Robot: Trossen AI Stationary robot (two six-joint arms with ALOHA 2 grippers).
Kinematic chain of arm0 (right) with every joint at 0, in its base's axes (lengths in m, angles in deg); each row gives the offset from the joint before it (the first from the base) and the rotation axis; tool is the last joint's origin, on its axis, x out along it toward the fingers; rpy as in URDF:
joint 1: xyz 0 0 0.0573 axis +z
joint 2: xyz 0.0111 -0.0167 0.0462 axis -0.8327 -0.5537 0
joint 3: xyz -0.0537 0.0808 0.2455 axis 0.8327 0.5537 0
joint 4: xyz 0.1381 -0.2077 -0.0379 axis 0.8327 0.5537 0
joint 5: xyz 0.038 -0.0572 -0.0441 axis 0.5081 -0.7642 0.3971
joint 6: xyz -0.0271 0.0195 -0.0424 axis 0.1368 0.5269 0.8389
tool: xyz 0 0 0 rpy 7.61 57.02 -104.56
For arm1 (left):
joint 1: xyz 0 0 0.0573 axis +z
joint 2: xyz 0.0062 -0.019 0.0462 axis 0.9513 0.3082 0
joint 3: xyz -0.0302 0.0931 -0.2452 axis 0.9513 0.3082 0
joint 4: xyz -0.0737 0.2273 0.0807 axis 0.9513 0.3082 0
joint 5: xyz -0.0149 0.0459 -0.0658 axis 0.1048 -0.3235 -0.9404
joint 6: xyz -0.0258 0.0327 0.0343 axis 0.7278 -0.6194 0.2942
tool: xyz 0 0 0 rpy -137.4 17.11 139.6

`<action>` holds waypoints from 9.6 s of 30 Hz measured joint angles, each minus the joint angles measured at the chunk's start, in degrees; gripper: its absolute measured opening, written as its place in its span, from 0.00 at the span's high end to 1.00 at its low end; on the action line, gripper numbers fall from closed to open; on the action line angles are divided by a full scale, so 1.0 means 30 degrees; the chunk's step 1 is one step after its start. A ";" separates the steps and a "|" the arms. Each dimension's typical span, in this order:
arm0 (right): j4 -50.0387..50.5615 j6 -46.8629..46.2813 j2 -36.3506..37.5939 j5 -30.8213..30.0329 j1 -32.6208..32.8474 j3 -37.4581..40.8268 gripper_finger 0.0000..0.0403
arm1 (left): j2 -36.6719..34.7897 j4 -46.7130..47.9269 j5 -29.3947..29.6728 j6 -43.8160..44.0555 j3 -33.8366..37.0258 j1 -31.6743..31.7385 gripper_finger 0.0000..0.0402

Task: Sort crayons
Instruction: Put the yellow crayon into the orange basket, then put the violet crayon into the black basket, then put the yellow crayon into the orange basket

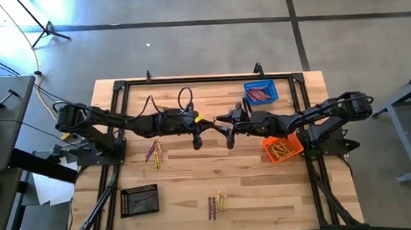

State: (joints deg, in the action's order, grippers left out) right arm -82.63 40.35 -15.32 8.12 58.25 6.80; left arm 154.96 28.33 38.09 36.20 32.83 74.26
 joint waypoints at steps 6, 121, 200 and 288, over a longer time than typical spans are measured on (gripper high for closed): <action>-0.0267 0.0077 0.0000 -0.0015 0.0000 0.0000 0.63 | -0.0003 -0.0184 -0.0044 -0.0012 -0.0007 -0.0026 1.00; 1.7289 -0.4198 -0.0117 0.1785 0.1457 0.0000 0.73 | 0.5995 1.5544 -0.0195 -0.1317 -0.2853 0.9613 0.78; 1.4163 0.3416 -0.0102 0.1743 0.0076 -0.0002 0.73 | -0.0615 2.9013 -1.1104 1.5504 -0.3038 -0.6154 1.00; 1.3311 0.1483 -0.0102 -0.3565 -0.0262 -0.0005 0.73 | 0.3195 2.3104 0.0779 -1.0731 -0.3789 0.8631 0.84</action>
State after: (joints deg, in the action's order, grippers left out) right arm -42.70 44.80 -15.62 -2.58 57.46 6.78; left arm 164.54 97.64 40.42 4.01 21.46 100.15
